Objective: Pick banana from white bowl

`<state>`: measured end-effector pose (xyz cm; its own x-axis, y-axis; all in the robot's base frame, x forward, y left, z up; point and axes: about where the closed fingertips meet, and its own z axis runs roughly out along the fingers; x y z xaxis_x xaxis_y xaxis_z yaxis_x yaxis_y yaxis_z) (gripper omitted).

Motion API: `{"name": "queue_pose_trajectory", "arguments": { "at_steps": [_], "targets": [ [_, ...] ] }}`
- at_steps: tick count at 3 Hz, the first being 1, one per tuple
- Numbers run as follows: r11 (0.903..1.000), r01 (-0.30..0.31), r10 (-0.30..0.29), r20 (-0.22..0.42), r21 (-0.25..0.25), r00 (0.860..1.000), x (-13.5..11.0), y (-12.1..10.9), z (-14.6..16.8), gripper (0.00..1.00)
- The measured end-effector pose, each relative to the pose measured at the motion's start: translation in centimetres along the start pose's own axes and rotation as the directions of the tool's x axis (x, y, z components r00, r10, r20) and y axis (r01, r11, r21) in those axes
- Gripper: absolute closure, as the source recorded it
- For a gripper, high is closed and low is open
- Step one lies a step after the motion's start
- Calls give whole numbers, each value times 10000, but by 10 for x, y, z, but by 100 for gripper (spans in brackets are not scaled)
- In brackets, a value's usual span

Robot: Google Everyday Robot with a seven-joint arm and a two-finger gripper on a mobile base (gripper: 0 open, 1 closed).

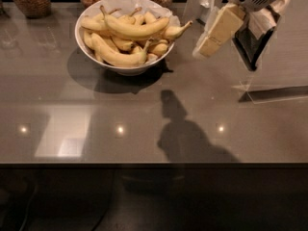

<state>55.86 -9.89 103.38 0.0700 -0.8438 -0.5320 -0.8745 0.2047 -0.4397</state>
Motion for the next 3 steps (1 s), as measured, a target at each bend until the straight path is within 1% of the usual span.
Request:
{"name": "queue_pose_trajectory", "arguments": {
  "at_steps": [1, 2, 3],
  "targets": [
    [9994, 351, -344, 749, -80, 9966, -42, -10, 24, 0],
    [9993, 356, -349, 749, -79, 9966, -42, -10, 24, 0],
    [9957, 922, -920, 778, 13, 9927, -50, -15, 45, 0]
  ]
}}
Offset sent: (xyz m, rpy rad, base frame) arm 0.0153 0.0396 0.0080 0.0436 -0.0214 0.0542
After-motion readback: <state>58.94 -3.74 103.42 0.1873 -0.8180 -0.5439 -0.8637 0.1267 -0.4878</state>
